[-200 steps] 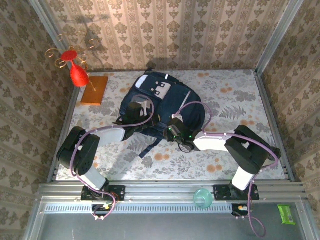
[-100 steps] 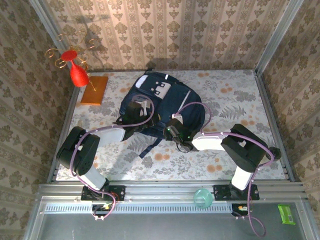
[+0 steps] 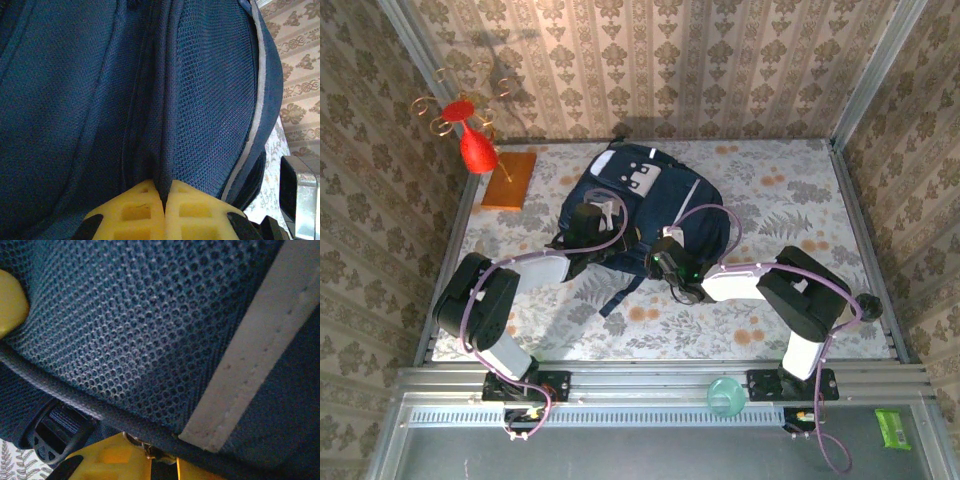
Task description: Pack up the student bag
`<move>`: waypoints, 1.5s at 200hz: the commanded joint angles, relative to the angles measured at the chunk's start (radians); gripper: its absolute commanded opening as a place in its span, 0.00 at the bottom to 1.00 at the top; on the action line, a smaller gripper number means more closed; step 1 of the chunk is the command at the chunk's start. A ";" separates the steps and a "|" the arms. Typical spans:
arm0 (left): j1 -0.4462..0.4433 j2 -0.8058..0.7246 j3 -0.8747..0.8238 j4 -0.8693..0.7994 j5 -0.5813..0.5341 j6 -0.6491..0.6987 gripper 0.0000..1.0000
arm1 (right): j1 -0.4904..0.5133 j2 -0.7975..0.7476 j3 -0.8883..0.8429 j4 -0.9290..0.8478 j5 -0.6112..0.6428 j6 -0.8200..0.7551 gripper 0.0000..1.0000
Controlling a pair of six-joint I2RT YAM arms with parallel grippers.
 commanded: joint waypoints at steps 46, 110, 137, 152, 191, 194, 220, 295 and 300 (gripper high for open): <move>-0.001 0.009 -0.013 0.000 0.090 0.004 0.00 | -0.004 -0.008 -0.021 0.117 0.077 0.024 0.07; 0.049 -0.001 -0.025 -0.041 0.037 0.095 0.00 | -0.002 -0.137 -0.132 0.038 0.071 0.060 0.00; 0.076 -0.009 -0.031 -0.069 0.024 0.132 0.00 | -0.004 -0.197 -0.174 -0.039 0.104 0.067 0.00; 0.091 -0.017 -0.030 -0.090 0.024 0.152 0.00 | -0.005 -0.233 -0.192 -0.094 0.144 0.067 0.00; 0.128 -0.041 -0.027 -0.141 0.008 0.188 0.00 | -0.042 -0.334 -0.241 -0.174 0.207 0.041 0.00; 0.129 -0.041 -0.027 -0.144 0.008 0.190 0.00 | -0.044 -0.340 -0.246 -0.167 0.201 0.033 0.00; 0.130 -0.038 -0.022 -0.151 0.009 0.197 0.00 | -0.080 -0.365 -0.275 -0.091 0.109 -0.061 0.00; 0.111 -0.135 -0.017 -0.230 -0.056 0.288 0.43 | -0.149 -0.390 -0.228 -0.065 -0.275 -0.256 0.00; 0.111 -0.157 -0.021 -0.238 -0.074 0.314 0.46 | -0.149 -0.406 -0.225 -0.070 -0.285 -0.261 0.00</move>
